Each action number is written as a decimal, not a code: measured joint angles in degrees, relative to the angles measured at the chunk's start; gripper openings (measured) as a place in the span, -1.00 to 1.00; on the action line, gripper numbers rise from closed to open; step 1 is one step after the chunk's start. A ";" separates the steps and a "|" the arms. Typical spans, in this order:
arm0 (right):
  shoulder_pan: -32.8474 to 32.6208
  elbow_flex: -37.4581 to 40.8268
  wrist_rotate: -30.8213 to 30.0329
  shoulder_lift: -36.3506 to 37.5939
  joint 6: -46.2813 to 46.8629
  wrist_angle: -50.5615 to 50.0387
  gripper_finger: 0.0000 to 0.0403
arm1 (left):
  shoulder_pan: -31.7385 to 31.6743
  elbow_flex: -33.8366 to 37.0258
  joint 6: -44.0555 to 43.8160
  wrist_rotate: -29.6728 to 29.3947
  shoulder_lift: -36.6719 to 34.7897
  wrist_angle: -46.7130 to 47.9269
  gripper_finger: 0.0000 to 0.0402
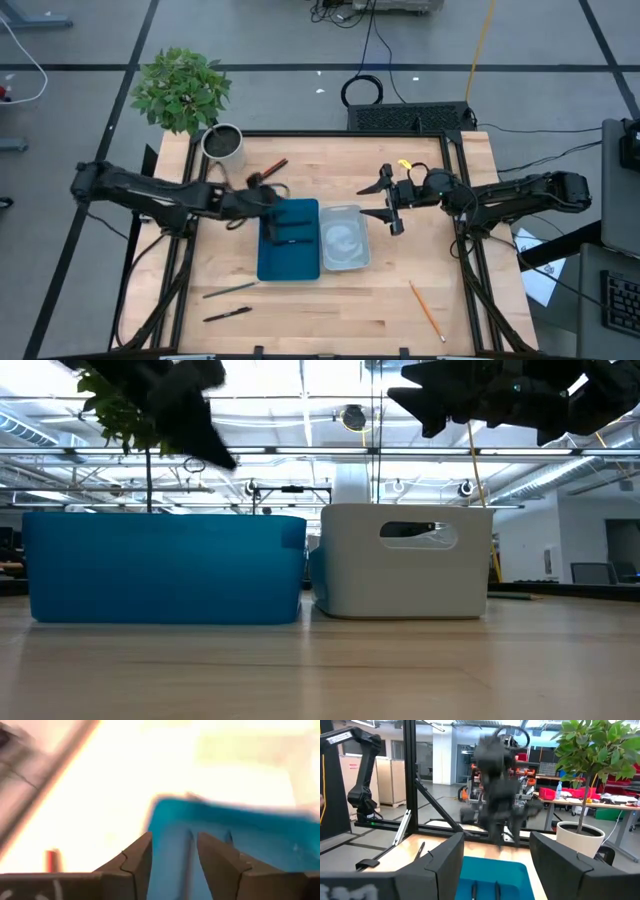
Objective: Sort pens & pencils
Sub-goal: Put the bottom black pen into the blue bin
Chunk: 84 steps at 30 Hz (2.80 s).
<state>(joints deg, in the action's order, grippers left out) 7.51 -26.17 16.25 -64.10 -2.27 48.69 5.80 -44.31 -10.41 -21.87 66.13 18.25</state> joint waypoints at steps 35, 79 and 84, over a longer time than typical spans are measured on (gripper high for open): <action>0.04 0.00 -0.02 0.00 -1.46 -1.44 0.07 | 3.34 25.48 7.23 14.60 -30.43 -33.62 -0.36; 0.04 0.02 -0.02 0.02 -1.45 -3.23 0.07 | 47.60 -24.85 -61.39 20.04 39.88 33.04 -0.36; 0.04 0.04 -0.02 0.01 -1.45 -4.97 0.07 | 47.32 -24.85 -64.17 20.76 41.11 35.73 -0.36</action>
<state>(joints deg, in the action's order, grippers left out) 7.55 -26.13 16.23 -64.08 -3.73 43.72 53.12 -69.17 -74.58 -1.11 107.24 53.97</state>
